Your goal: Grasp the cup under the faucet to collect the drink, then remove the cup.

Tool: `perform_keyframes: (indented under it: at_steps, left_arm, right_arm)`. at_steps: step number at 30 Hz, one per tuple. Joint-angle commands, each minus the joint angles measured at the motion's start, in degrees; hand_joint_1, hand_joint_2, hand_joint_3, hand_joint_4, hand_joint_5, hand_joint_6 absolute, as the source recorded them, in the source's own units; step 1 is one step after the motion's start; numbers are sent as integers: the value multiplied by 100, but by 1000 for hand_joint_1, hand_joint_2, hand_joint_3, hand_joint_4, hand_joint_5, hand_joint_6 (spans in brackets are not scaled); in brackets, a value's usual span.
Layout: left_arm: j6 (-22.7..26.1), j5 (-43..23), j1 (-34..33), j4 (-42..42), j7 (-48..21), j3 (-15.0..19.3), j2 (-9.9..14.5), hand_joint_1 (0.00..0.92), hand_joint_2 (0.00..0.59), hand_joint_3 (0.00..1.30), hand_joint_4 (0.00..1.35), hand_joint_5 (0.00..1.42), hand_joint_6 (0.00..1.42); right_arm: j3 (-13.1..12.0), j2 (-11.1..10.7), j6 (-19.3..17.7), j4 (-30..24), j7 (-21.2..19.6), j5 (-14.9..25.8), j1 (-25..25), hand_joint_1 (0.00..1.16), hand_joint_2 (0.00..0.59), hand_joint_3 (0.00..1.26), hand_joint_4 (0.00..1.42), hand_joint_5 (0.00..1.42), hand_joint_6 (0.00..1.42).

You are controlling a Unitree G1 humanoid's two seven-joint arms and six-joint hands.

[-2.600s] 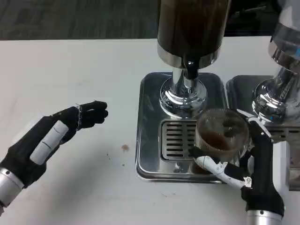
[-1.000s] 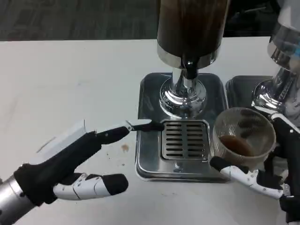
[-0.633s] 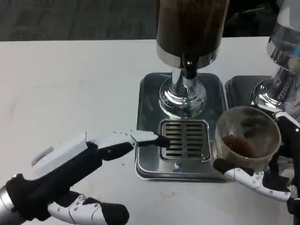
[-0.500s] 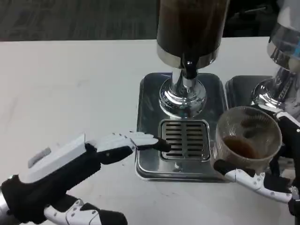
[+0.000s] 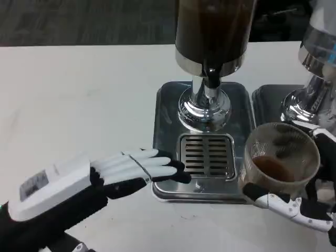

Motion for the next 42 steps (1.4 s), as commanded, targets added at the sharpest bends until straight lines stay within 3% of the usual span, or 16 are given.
perform_keyframes:
  at_steps: [1,13,42]
  left_arm:
    - [-245,232,55,-54,145,146,96,0,61,207,73,46,88]
    - [-673,745,34,-42,506,331,137,0,53,203,17,0,32]
    - [-618,848,181,-93,718,310,236,0,54,197,4,0,25]
  right_arm:
    - [-62,22,-155,-265,11,139,-50,979,106,753,878,1097,1388]
    - [-84,50,-152,-282,9,148,-59,979,106,755,888,1109,1388]
    - [-195,-8,-106,-233,171,234,-200,979,106,779,904,1121,1405]
